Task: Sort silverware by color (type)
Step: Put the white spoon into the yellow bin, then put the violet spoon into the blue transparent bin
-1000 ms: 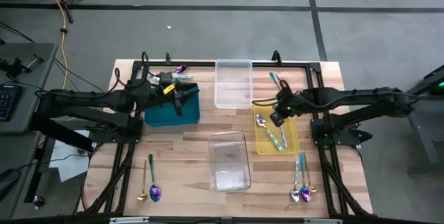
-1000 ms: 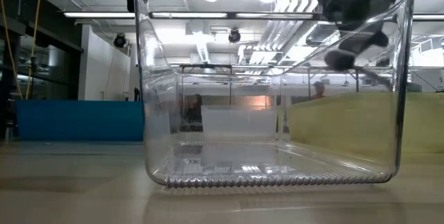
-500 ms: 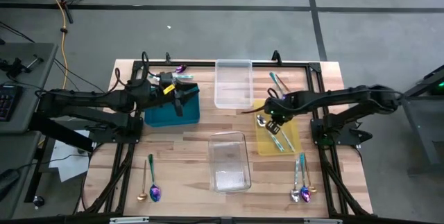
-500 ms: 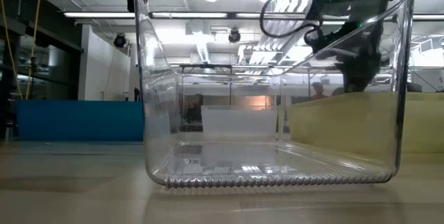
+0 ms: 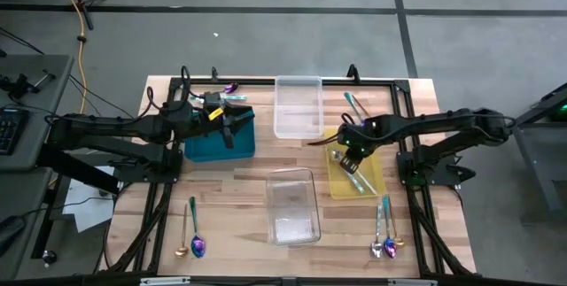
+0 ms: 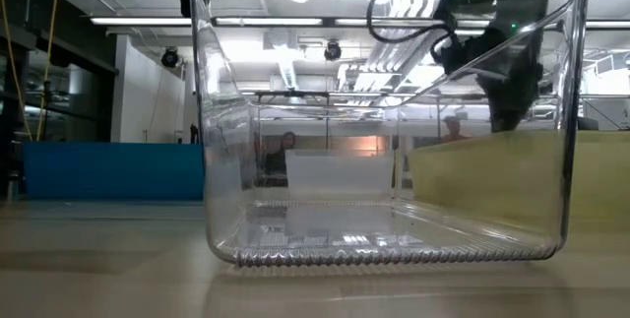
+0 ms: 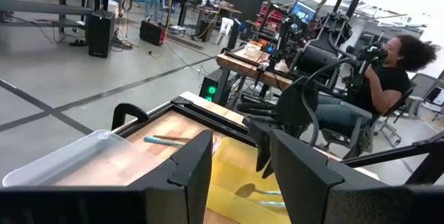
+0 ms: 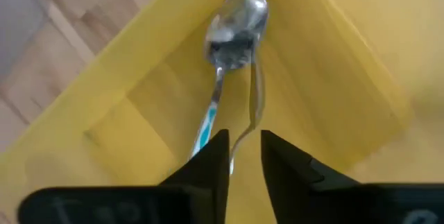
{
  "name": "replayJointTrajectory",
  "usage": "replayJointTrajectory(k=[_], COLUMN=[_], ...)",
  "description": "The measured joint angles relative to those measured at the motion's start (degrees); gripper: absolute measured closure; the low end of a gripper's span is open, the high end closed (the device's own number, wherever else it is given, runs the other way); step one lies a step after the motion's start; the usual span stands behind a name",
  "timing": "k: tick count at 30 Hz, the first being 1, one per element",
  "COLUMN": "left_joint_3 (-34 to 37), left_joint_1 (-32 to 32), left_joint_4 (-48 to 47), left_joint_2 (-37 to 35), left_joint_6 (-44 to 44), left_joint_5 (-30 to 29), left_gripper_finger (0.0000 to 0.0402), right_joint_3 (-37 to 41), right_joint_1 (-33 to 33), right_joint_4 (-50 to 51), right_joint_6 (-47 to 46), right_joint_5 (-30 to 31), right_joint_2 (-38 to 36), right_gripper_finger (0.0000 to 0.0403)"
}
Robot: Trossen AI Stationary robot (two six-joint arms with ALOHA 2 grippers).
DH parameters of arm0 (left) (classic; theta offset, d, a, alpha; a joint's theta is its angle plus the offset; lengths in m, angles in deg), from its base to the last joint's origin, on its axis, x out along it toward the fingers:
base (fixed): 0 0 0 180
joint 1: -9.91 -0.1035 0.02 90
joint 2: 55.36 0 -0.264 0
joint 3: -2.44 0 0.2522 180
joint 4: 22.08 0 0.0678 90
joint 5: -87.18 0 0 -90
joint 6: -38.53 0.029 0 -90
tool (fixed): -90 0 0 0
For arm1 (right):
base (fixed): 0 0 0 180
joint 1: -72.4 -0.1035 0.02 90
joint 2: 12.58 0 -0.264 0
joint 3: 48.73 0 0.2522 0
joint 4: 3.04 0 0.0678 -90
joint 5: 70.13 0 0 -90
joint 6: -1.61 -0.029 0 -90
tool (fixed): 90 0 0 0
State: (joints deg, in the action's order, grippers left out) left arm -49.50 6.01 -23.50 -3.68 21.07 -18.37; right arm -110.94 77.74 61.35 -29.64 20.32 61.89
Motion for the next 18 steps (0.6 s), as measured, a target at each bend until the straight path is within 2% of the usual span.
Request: replayJointTrajectory(k=[10, 14, 18], left_joint_3=[0.0, 0.0, 0.0], left_joint_1=[0.0, 0.0, 0.0], left_joint_4=[0.0, -0.1, -0.5], left_joint_2=[0.0, 0.0, 0.0], left_joint_6=[-0.4, -0.4, -0.4], left_joint_5=[0.0, 0.0, 0.0], left_gripper_finger=[0.0264, 0.0264, 0.0264], right_joint_3=[-11.3, -14.7, -14.3], right_joint_1=[-0.1, -0.1, -0.1], right_joint_4=[7.2, 5.5, 1.1], right_joint_6=[8.5, 9.4, 9.2], right_joint_5=[0.8, 2.7, 3.7], right_joint_2=[-0.4, -3.0, -8.6], right_gripper_finger=[0.0224, 0.0208, 0.0206])
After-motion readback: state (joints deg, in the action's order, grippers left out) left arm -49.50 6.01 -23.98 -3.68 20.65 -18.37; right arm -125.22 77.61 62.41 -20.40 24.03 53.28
